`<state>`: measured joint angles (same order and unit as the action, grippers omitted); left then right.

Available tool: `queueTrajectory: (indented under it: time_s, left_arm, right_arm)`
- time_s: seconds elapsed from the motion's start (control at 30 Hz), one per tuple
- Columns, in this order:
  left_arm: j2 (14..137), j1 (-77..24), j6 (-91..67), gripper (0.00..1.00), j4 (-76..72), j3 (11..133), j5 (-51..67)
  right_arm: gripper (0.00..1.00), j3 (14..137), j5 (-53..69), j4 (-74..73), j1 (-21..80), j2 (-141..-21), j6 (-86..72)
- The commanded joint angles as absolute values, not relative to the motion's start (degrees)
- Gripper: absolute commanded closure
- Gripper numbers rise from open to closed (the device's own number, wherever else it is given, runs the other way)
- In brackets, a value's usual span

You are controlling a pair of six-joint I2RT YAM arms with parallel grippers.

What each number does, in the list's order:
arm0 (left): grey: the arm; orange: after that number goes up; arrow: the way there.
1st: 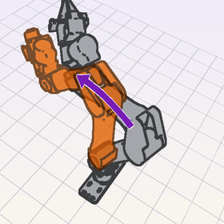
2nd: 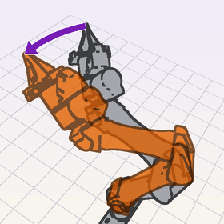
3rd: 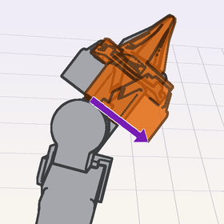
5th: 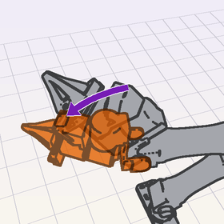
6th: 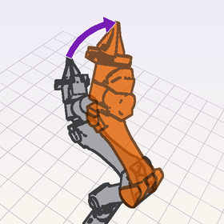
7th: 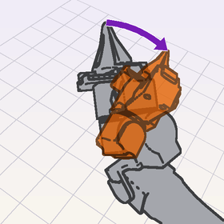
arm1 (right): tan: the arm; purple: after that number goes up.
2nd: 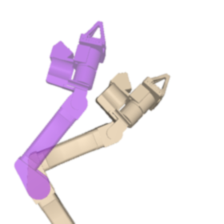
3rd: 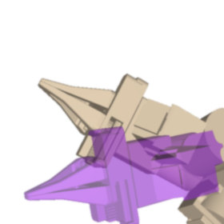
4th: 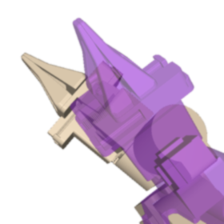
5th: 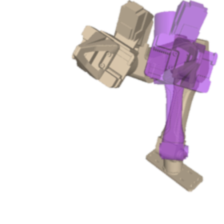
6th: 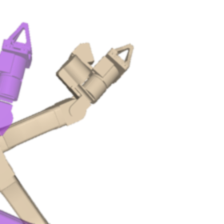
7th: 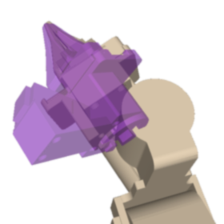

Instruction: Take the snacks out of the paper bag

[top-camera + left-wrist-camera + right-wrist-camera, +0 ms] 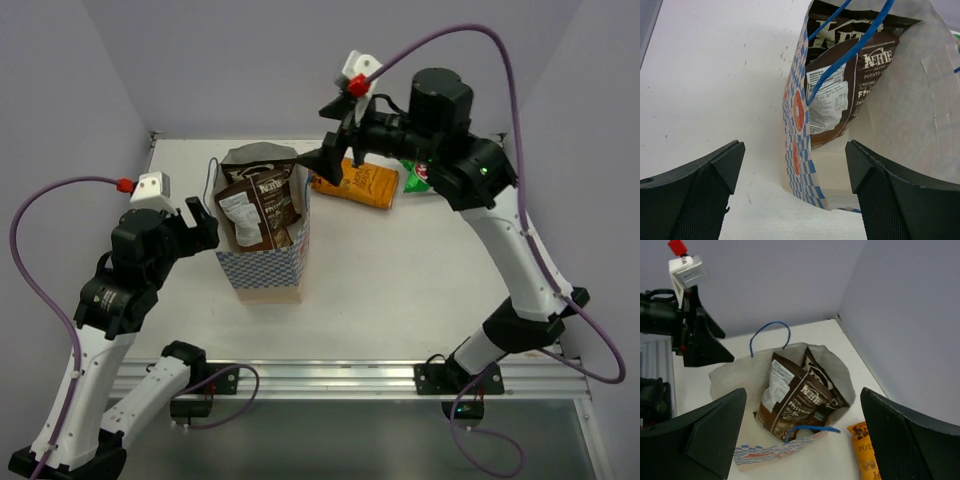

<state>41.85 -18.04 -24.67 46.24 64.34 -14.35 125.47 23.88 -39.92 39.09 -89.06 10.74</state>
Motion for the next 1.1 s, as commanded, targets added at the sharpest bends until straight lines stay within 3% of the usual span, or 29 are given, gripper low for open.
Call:
queueTrajectory:
  time_s: [0.0, 0.37, 0.6, 0.9, 1.0, 1.07]
  left_arm:
    - [41.05, -18.28, -24.17, 0.11, 48.86, 64.34, -15.64]
    - [38.41, -18.28, -25.05, 0.11, 53.26, 62.76, -17.14]
    - [44.73, -18.28, -24.87, 0.19, 48.0, 64.51, -11.78]
    - [53.61, -18.28, -24.61, 0.32, 42.2, 65.3, -9.84]
    - [55.63, -18.28, -24.0, 0.42, 41.75, 65.48, -10.81]
    - [56.51, -18.28, -23.47, 0.56, 41.14, 65.57, -11.6]
  right_arm:
    - [0.01, 129.35, 28.12, -45.25, 42.79, -96.4, 16.42]
    - [0.01, 134.48, 28.04, -42.9, 48.95, -112.22, 18.28]
    - [0.01, 128.15, 24.0, -36.22, 49.04, -110.75, 14.77]
    - [0.01, 125.34, 19.25, -36.13, 48.96, -110.22, 13.98]
    - [0.01, 123.67, 17.58, -35.16, 48.96, -109.34, 14.15]
    - [0.01, 123.31, 17.14, -35.16, 48.96, -108.99, 14.41]
